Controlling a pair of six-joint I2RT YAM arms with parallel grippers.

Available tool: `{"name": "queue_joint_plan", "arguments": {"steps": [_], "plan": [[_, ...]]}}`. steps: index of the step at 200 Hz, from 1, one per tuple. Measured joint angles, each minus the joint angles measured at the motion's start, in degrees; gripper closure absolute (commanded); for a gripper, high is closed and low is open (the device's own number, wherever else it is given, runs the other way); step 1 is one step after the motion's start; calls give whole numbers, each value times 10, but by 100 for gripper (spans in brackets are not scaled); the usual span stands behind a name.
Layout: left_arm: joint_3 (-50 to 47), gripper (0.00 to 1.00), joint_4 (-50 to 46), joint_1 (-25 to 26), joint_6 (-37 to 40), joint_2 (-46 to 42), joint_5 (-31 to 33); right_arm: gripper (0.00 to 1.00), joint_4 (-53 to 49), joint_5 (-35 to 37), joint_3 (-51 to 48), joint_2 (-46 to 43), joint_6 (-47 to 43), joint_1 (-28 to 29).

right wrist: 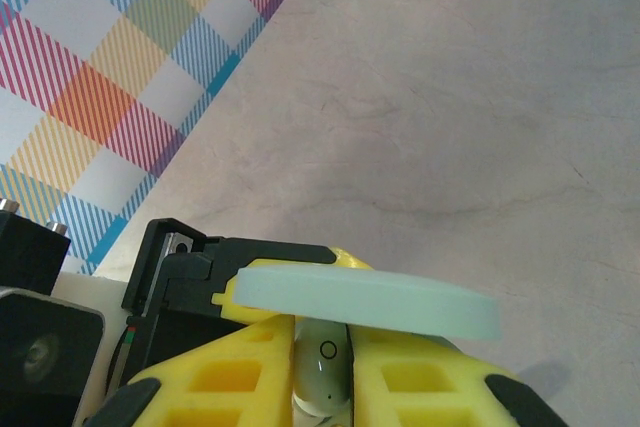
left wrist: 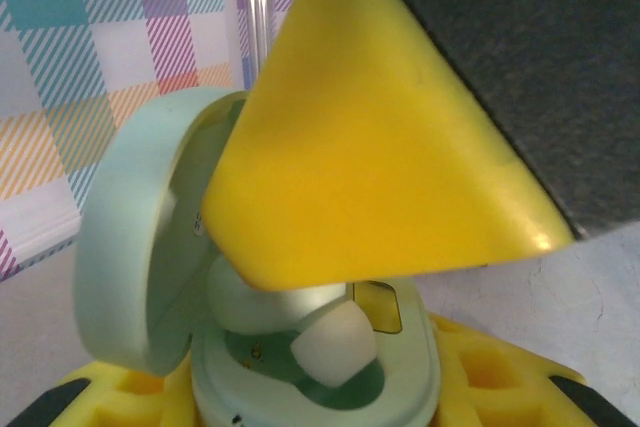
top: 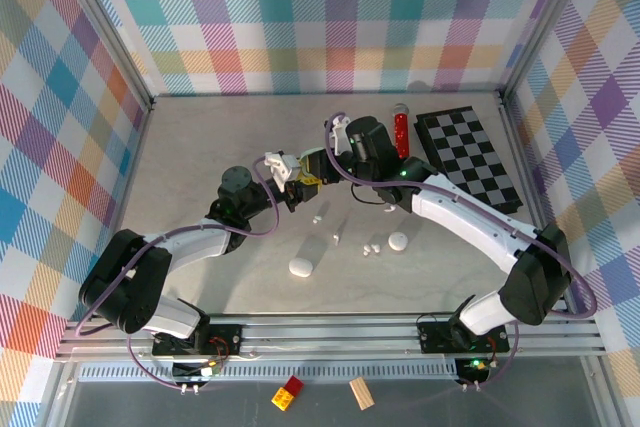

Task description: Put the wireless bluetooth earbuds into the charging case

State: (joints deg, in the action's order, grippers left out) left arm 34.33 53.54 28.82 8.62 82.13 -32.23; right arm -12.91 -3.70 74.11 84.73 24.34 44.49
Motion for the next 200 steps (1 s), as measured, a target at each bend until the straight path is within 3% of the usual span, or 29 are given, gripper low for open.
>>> {"name": "queue_joint_plan", "arguments": {"steps": [33,69,117,165,200], "plan": [[0,73,0,0,-2,0,3,81,4,0,-3,0,0,2],[3,73,-4,0,-4,0,11,68,11,2,-11,0,0,2],[4,73,-14,0,-4,0,16,60,25,2,-30,-11,0,2],[4,73,-13,-2,-4,0,26,50,47,32,-105,-97,-2,2],[-4,73,-13,-20,-14,-18,28,50,79,63,-179,-178,17,-15]]}}
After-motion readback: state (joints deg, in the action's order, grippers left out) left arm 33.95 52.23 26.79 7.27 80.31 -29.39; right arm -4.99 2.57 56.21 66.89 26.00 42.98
